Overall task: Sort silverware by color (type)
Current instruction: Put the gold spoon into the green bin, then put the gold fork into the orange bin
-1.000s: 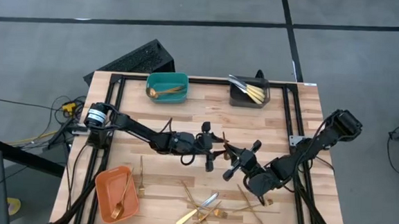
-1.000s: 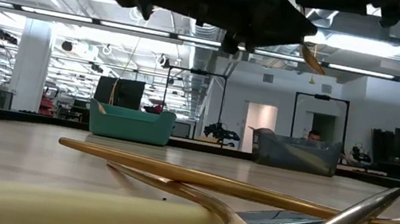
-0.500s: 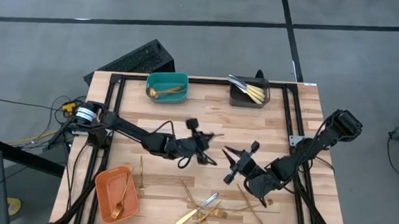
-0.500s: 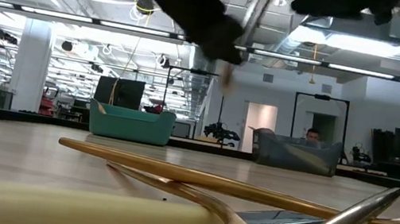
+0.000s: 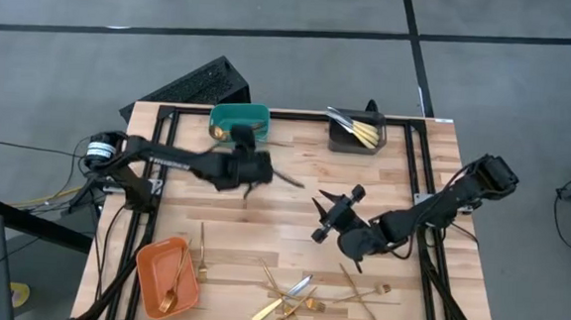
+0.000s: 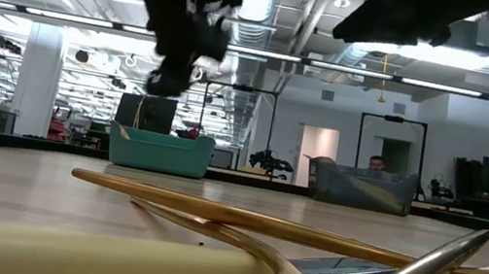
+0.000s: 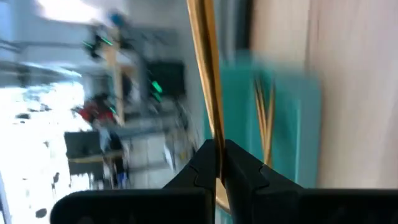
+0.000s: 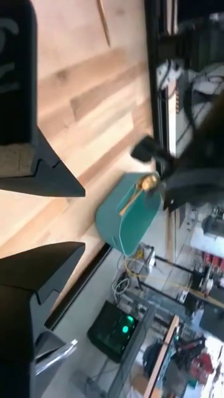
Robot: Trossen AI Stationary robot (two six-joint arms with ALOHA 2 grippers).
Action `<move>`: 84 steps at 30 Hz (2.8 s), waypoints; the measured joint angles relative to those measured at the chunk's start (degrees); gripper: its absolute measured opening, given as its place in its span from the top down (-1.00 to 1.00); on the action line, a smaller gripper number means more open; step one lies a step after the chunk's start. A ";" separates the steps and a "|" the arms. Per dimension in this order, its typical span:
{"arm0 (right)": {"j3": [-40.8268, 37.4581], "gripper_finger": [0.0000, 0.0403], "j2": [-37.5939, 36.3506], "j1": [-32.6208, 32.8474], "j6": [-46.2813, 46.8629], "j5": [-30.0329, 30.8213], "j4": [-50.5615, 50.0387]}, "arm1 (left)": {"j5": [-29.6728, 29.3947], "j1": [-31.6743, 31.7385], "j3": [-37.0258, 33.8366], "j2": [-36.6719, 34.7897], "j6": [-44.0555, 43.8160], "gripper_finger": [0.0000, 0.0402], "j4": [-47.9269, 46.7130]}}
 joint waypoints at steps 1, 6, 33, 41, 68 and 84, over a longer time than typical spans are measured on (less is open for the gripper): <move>0.00 0.24 0.00 0.57 0.02 0.01 -0.02 | 1.61 2.45 0.00 0.00 0.83 1.00 -3.00; 0.00 0.29 0.00 3.25 0.08 0.04 -1.55 | 2.79 14.47 -0.02 0.31 3.50 1.00 -12.02; -0.02 0.39 -12.88 8.79 0.00 7.82 -11.02 | 12.96 28.07 -0.02 0.33 12.57 0.90 -10.31; -0.02 0.39 -13.80 9.54 1.68 7.76 -11.45 | 20.25 25.77 -0.02 0.35 14.69 0.90 -8.84; -0.06 0.25 6.64 -3.20 12.98 -40.61 -8.90 | 49.15 12.42 -6.62 -19.72 -24.46 -0.10 -8.80; -0.04 0.41 0.35 10.46 35.77 -55.45 -41.84 | 27.34 -29.20 -20.55 -23.55 -46.78 -0.05 22.76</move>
